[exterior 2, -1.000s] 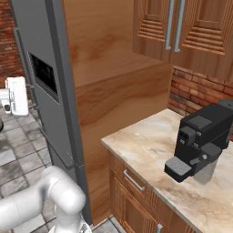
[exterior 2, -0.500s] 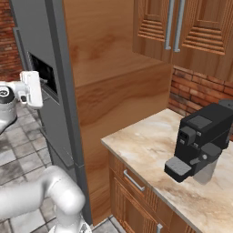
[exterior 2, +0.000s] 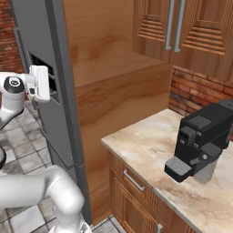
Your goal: Place the steak on the counter behind the older steak on the same shelf of the fridge to maintain FIFO order. Close the fridge door when finished.
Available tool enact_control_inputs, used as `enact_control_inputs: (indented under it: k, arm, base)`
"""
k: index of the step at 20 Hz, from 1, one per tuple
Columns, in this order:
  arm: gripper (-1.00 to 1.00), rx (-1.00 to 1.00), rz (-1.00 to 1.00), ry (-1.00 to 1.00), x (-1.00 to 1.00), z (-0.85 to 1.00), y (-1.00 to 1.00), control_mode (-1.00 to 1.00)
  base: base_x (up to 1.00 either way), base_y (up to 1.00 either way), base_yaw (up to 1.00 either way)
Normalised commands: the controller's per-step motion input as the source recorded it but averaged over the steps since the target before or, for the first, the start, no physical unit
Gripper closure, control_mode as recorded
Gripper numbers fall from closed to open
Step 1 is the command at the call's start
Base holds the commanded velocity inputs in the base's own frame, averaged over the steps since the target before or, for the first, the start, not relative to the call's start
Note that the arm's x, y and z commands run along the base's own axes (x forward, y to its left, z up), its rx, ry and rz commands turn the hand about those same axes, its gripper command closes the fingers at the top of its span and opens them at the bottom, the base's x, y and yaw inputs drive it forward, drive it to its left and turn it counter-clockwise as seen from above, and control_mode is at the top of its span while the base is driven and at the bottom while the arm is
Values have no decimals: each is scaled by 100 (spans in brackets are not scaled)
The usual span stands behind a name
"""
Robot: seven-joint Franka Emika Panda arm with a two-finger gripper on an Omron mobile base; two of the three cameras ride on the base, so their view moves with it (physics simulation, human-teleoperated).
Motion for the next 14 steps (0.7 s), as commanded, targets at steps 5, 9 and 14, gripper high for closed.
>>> enact_control_inputs:
  k: [5, 9, 14]
  arm:
    - [-100, 9, 0, -9, 0, -6, -52, -100]
    - [-100, 10, 0, -11, 0, -8, -61, -100]
    - [-100, 10, 0, -11, 0, -11, -65, -100]
  base:
    - [0, 0, 0]
    - [0, 0, 0]
    - [0, 0, 0]
